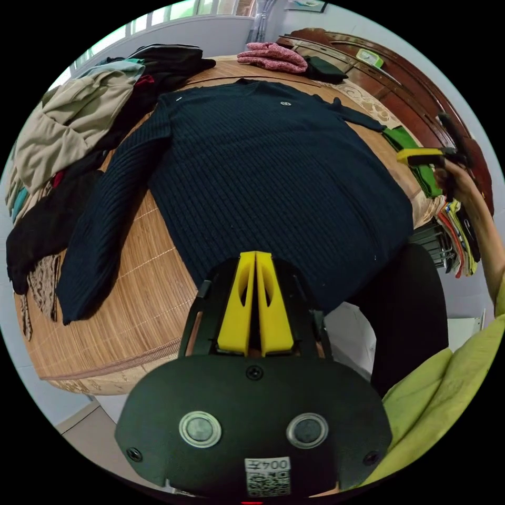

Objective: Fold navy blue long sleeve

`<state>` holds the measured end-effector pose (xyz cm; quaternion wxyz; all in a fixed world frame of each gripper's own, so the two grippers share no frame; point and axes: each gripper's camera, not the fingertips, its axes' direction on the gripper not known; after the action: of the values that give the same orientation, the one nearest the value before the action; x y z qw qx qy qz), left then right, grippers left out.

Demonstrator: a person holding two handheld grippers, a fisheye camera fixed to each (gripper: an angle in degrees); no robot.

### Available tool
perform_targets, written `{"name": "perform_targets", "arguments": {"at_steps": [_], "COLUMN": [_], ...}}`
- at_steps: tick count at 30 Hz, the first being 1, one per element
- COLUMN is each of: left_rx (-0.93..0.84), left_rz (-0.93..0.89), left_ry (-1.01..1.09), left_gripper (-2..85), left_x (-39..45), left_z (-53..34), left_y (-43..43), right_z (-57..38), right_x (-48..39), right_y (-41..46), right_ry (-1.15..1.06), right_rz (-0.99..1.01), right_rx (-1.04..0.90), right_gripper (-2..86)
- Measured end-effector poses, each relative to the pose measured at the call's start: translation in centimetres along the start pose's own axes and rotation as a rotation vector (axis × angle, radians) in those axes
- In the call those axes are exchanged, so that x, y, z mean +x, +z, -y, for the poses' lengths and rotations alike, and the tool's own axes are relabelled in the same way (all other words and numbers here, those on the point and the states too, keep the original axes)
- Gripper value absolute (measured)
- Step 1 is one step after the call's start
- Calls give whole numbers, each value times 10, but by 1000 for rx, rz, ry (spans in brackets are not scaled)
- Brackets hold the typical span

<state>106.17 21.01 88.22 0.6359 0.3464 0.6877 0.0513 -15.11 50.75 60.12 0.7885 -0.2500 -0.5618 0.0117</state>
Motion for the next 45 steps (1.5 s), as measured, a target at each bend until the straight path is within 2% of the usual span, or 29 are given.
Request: {"name": "perform_targets", "arguments": {"at_steps": [5, 7, 10, 17, 23, 26, 30, 33, 36, 40, 45], "left_rx": [-34, -43, -12, 40, 40, 55, 50, 171, 253, 152, 39], "left_rz": [120, 181, 234, 158, 216, 172, 53, 2, 152, 252, 273], "left_ry": [73, 115, 141, 109, 137, 108, 73, -15, -62, -96, -73], "left_gripper": [2, 2, 2, 3, 7, 18, 84, 126, 140, 157, 176], "left_x": [20, 29, 33, 7, -1, -20, -72, -138, -211, -309, -371], "left_z": [4, 3, -5, -26, -42, -52, -68, -96, -128, -139, -128], "left_y": [7, 12, 19, 34, 56, 64, 60, 31, 9, 21, 53], "right_z": [13, 27, 58, 123, 159, 174, 188, 199, 211, 224, 234], "right_x": [-53, -62, -76, -95, -97, -103, -117, -125, -128, -121, -109], "right_y": [54, 61, 74, 107, 125, 135, 148, 158, 166, 172, 176], "right_ry": [-43, -64, -121, -285, -262, -259, -290, -331, -358, -336, -268], "right_rz": [-91, -149, -202, -242, -205, -218, -284, -321, -315, -245, -165], "right_rx": [-153, -159, -273, -486, -535, -557, -583, -612, -639, -642, -616], "right_gripper": [59, 54, 54, 51, 49, 52, 53, 53, 54, 55, 51]}}
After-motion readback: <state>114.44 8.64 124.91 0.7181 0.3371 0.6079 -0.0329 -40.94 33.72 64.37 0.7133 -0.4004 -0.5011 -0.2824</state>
